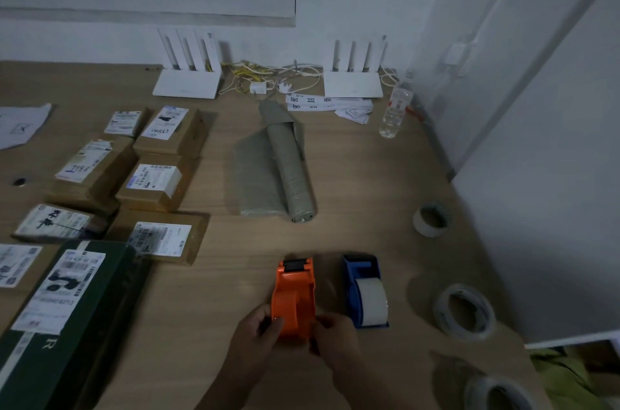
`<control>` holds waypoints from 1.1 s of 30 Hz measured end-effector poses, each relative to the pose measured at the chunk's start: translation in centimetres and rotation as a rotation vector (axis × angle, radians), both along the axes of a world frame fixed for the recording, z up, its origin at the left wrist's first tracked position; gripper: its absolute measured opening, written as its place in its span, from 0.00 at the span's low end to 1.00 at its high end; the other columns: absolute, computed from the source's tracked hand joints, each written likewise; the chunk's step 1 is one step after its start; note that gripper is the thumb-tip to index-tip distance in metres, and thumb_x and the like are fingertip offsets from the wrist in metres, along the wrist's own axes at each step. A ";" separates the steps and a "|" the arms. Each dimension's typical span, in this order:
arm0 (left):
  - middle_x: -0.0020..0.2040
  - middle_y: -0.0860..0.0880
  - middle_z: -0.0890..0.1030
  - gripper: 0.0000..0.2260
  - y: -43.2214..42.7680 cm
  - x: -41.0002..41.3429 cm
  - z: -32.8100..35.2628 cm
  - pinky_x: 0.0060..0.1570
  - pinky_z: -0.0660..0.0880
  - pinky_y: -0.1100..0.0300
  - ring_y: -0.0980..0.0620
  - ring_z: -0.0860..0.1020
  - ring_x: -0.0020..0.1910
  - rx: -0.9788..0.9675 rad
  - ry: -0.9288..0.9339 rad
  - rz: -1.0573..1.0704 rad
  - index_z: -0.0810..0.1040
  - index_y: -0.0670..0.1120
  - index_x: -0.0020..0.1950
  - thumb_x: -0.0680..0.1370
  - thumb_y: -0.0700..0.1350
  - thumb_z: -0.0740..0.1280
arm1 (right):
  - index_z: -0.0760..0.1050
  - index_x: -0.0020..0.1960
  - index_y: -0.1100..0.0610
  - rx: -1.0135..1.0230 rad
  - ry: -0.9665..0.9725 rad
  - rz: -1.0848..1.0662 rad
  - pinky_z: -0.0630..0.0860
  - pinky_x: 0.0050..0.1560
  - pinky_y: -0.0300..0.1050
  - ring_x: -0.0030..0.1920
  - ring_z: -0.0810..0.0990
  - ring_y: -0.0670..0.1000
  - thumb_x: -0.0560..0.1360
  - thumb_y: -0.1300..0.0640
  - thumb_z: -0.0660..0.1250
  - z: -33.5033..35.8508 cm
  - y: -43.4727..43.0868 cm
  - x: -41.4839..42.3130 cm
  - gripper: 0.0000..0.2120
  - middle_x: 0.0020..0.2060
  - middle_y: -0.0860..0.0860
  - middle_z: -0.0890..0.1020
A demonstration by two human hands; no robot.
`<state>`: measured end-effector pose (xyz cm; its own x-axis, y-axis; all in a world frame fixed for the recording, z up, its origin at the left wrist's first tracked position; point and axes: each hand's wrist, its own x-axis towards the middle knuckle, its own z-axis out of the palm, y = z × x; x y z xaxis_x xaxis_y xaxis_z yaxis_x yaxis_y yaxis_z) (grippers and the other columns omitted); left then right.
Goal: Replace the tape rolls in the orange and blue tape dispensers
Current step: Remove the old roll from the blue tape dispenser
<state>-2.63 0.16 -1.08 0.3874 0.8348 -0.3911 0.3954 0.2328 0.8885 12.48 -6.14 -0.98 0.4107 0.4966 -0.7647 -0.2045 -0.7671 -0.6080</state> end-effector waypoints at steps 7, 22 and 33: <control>0.35 0.66 0.86 0.13 -0.3 0.5 -0.2 0.36 0.73 0.76 0.67 0.81 0.35 0.002 0.060 -0.021 0.84 0.69 0.41 0.70 0.49 0.68 | 0.82 0.51 0.53 -0.002 -0.011 0.001 0.82 0.42 0.44 0.43 0.84 0.49 0.79 0.58 0.64 -1.0 -0.6 -0.2 0.08 0.45 0.52 0.86; 0.35 0.69 0.86 0.21 -1.5 0.2 -1.2 0.38 0.74 0.78 0.71 0.81 0.36 -0.046 0.137 0.016 0.85 0.60 0.36 0.79 0.34 0.72 | 0.81 0.49 0.50 -0.080 0.007 0.037 0.83 0.52 0.52 0.45 0.85 0.50 0.76 0.50 0.63 -2.5 -1.7 0.0 0.09 0.44 0.50 0.86; 0.63 0.42 0.85 0.15 -1.0 1.5 1.2 0.68 0.75 0.46 0.44 0.83 0.59 -0.049 0.131 0.361 0.82 0.42 0.66 0.80 0.37 0.70 | 0.75 0.52 0.54 0.014 -0.035 -0.050 0.78 0.41 0.46 0.36 0.79 0.51 0.76 0.60 0.64 0.4 -4.3 2.4 0.05 0.40 0.56 0.82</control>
